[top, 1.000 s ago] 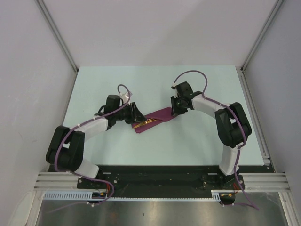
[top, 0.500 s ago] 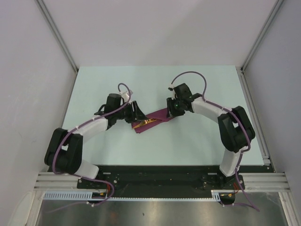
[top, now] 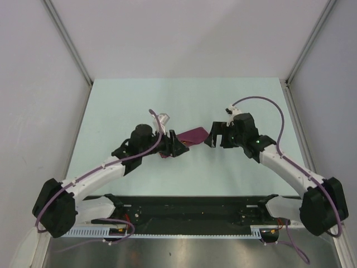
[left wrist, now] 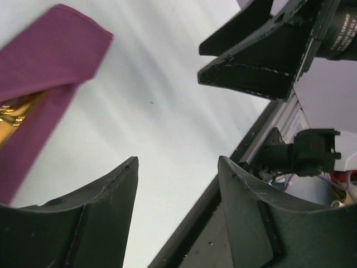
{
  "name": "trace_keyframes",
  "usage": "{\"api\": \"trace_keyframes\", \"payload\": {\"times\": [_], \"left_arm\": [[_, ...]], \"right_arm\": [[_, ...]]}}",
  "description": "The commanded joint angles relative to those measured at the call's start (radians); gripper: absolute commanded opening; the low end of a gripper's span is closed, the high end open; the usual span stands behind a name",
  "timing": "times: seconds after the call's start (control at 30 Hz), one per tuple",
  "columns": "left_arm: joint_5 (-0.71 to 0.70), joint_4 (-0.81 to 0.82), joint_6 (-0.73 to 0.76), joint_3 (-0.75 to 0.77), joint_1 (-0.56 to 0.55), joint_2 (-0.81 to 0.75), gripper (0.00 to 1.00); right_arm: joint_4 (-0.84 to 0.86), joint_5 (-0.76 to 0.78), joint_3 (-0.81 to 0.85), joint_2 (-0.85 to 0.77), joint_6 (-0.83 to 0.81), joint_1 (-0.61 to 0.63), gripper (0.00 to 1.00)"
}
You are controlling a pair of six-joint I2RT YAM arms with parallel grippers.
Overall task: Fold the napkin into a case and place the utensils inside
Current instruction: Reset both arms
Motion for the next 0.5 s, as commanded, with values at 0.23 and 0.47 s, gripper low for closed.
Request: {"api": "trace_keyframes", "payload": {"times": [0.23, 0.47], "left_arm": [[-0.234, 0.372, -0.124, -0.208, -0.242, -0.166, 0.77], [-0.344, 0.458, -0.178, -0.323, -0.314, -0.292, 0.81]], "right_arm": [[0.094, 0.136, -0.34, -0.575, 0.246, -0.003, 1.0], [0.084, 0.131, -0.532, -1.036, 0.368, -0.002, 1.0]]}}
